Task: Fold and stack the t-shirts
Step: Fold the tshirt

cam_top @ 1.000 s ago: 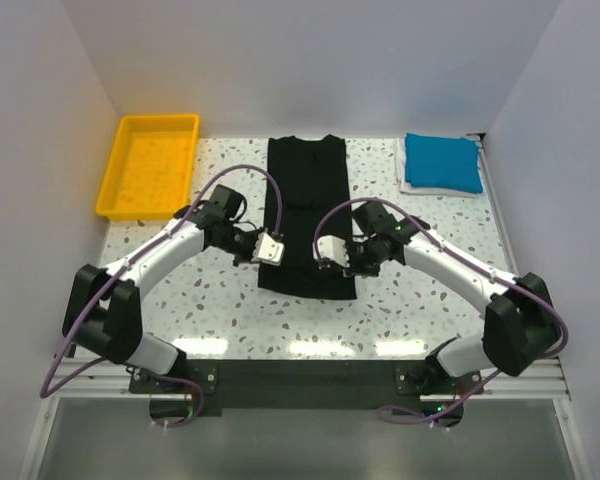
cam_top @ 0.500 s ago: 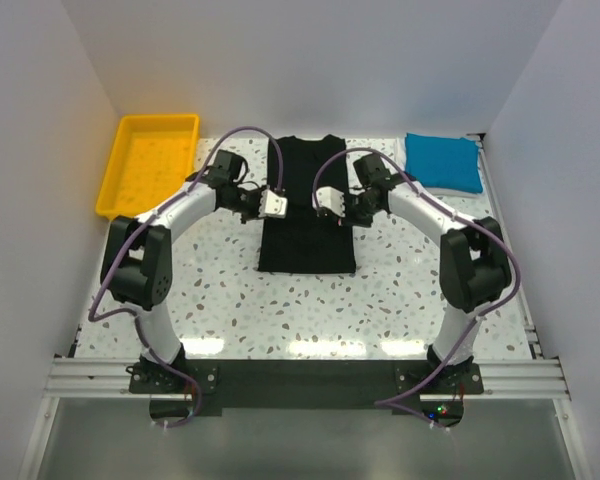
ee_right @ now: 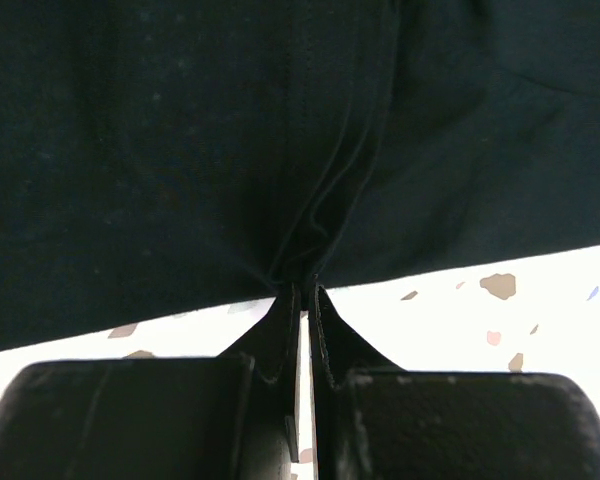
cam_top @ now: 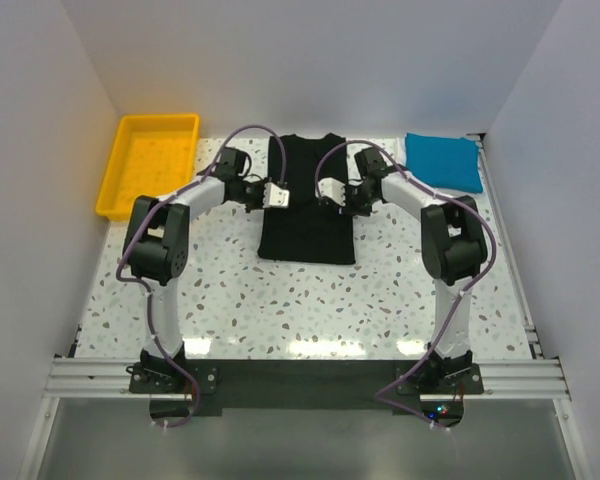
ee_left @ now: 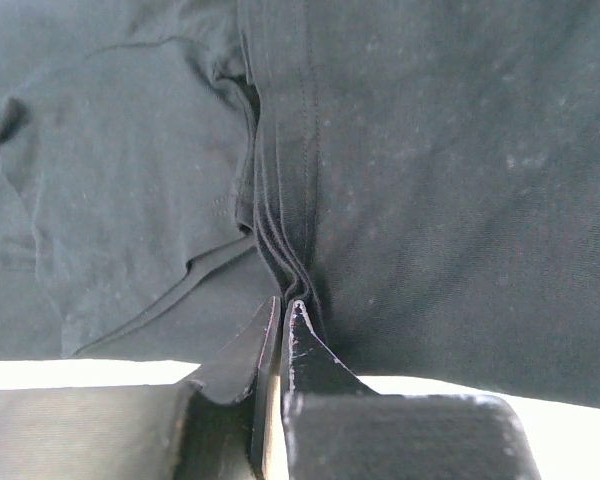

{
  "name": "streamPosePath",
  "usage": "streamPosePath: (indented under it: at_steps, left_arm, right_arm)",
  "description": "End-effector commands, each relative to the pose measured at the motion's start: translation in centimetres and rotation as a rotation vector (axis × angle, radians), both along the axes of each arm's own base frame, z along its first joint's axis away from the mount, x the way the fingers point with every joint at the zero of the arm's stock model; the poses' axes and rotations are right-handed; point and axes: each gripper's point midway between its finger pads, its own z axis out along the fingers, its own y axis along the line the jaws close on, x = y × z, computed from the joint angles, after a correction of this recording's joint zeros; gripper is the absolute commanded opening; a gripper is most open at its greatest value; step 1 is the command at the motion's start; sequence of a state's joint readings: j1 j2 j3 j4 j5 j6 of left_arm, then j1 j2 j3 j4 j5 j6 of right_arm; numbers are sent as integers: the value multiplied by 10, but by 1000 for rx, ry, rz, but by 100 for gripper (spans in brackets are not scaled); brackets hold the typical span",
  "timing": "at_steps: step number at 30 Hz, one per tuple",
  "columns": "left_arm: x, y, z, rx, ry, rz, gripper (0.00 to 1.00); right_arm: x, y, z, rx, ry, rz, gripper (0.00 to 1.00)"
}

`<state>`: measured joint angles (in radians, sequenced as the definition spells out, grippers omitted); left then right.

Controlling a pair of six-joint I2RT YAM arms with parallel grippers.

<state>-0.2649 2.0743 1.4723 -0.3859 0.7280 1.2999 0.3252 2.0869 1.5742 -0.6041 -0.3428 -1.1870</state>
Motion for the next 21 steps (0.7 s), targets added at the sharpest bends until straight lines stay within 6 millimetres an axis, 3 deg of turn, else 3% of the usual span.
streamPosePath:
  at_steps: [1, 3, 5, 8, 10, 12, 14, 15, 17, 18, 20, 21]
  left_arm:
    - [30, 1, 21, -35, -116, 11, 0]
    - [28, 2, 17, -27, -104, 16, 2]
    - [26, 6, 14, -15, -89, 30, 14]
    - [31, 16, 17, -4, -82, 97, 29]
    - [35, 27, 33, -23, -92, 147, 37]
    - [30, 33, 53, -46, -87, 180, 39]
    - [16, 39, 58, -58, -43, 212, 42]
    - [5, 39, 72, -71, -37, 217, 44]
    - [-22, 33, 71, -110, 57, 209, 49]
    - [-44, 31, 70, -107, 107, 198, 53]
    - [-68, 24, 66, -96, 145, 167, 57]
    - [-89, 19, 61, -88, 157, 141, 58]
  right_arm:
    - [30, 4, 16, 4, -114, 11, 0]
    - [34, 3, 17, 4, -119, -1, 0]
    - [39, 4, 20, 4, -121, -28, 4]
    - [47, -1, 34, -2, -143, -76, 27]
    - [45, -6, 43, -10, -150, -105, 42]
    - [41, -11, 64, 3, -172, -123, 46]
    - [25, -14, 70, 9, -132, -146, 52]
    - [18, -12, 83, 32, -129, -154, 52]
    - [-8, -9, 88, 55, -25, -190, 60]
    - [-22, 1, 96, 83, 11, -173, 77]
    - [-58, 8, 91, 77, 120, -153, 85]
    - [-69, 11, 103, 97, 107, -138, 86]
